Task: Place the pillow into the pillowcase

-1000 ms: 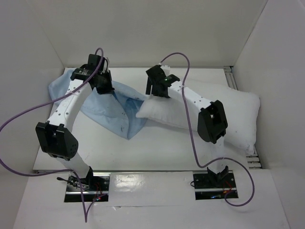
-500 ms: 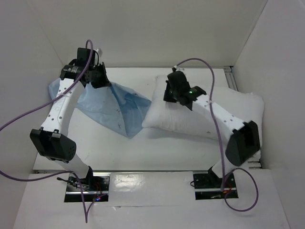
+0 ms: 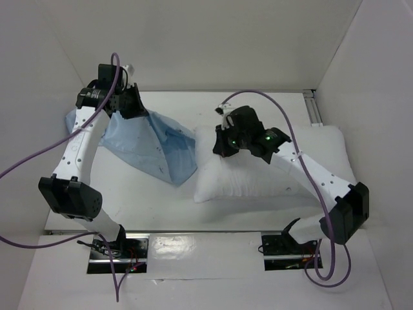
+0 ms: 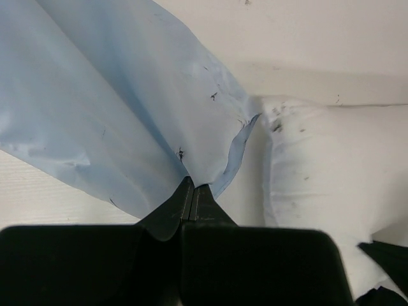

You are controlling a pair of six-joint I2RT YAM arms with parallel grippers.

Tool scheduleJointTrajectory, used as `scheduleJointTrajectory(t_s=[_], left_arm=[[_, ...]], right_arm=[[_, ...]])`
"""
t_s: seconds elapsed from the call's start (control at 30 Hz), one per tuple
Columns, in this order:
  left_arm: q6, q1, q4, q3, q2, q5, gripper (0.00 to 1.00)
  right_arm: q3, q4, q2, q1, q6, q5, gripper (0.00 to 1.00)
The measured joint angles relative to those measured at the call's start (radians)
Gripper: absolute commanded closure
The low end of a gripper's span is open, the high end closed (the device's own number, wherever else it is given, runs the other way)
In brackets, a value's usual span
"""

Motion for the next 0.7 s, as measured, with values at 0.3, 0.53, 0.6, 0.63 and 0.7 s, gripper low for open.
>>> scheduleJointTrajectory(t_s=[0.3,0.53,0.6,0.63,0.7], left_arm=[[0.002,0.009,-0.001,-0.008,0.0,0.008,1.0],[0.002,0.016,-0.002,-0.057,-0.019,0.007,1.0],[0.002,0.019,0.0,-0.064,-0.019,0.007,1.0],[0.002,0.021,0.0,-0.068,-0.019,0.007,1.0],[0.002,0.023,0.0,-0.072,-0.019,0.004,1.0]], right_arm=[[0.111,-0.066,0.15,0.165,-0.08,-0.087,1.0],[0.195,-0.103,0.21,0.2,-0.111,-0.086,1.0],[0.195,-0.113,0.202,0.201,-0.112,-0.076,1.0],[0.195,-0.117,0.197,0.202,-0.112,-0.071,1.0],[0.196,-0.129,0.184,0.202,-0.111,-0.061,1.0]])
